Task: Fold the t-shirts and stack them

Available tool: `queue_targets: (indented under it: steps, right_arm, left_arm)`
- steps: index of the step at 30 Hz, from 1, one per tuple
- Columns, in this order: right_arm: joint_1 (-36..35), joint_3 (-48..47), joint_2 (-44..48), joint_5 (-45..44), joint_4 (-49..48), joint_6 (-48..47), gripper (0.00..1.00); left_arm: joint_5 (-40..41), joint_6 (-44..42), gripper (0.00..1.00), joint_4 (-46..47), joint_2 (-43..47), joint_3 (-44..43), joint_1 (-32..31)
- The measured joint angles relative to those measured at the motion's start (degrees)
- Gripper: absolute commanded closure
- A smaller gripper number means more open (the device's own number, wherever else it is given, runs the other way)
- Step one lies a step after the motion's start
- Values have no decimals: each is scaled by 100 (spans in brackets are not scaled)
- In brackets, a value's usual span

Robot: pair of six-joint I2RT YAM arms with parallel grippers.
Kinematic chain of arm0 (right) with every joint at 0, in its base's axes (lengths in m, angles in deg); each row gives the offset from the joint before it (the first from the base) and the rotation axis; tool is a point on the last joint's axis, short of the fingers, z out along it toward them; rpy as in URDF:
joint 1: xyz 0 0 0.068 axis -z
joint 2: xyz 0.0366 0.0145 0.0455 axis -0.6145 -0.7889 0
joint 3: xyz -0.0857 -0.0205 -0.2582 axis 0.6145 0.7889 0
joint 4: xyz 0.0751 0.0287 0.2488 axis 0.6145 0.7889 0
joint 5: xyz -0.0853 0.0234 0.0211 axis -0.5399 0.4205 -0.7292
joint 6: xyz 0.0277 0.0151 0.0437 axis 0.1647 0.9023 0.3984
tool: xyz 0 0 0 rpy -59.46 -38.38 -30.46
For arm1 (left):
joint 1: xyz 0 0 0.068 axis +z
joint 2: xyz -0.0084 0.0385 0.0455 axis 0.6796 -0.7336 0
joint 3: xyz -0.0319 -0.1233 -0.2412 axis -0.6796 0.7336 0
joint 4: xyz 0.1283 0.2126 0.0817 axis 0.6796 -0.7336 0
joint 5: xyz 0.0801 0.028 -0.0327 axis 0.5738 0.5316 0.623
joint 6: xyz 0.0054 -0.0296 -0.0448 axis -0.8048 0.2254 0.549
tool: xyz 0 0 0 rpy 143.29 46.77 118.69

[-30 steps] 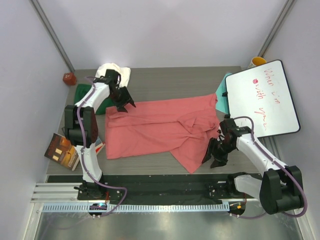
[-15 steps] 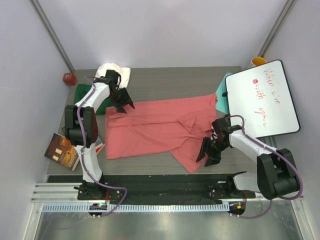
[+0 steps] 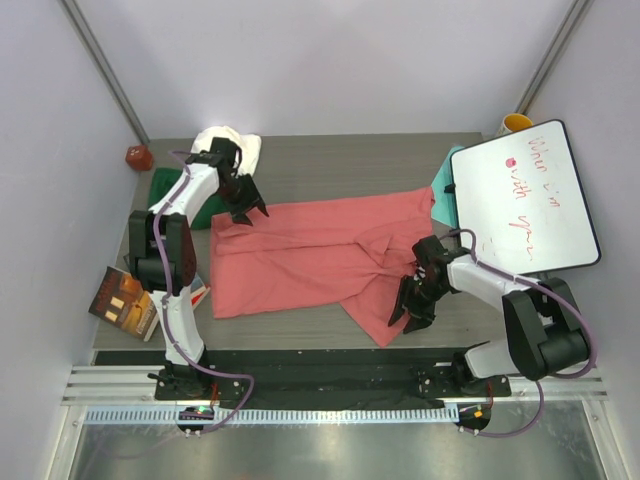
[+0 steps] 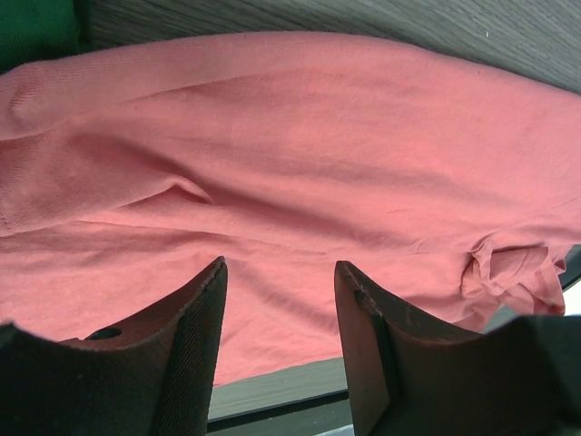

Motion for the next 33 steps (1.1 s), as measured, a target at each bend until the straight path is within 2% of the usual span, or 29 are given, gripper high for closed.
queue_targets:
  steps: [10, 14, 19, 21, 23, 33]
  right_arm:
    - [-389, -155, -168, -247, 66, 192, 59]
    - [-474, -184, -195, -332, 85, 271, 65]
    - [-562, -221, -247, -461, 125, 345, 77]
    - [-586, -245, -280, -503, 144, 361, 90]
    - [-608, -258, -313, -542, 142, 376, 98]
    - [-634, -417, -330, -787, 153, 374, 99]
  left_arm:
    - [9, -20, 49, -31, 0, 0, 0]
    - [9, -33, 49, -31, 0, 0, 0]
    - [4, -83, 50, -28, -11, 0, 0]
    - [4, -103, 50, -33, -35, 0, 0]
    - [4, -120, 50, -33, -70, 0, 0]
    - [2, -129, 50, -83, -210, -52, 0]
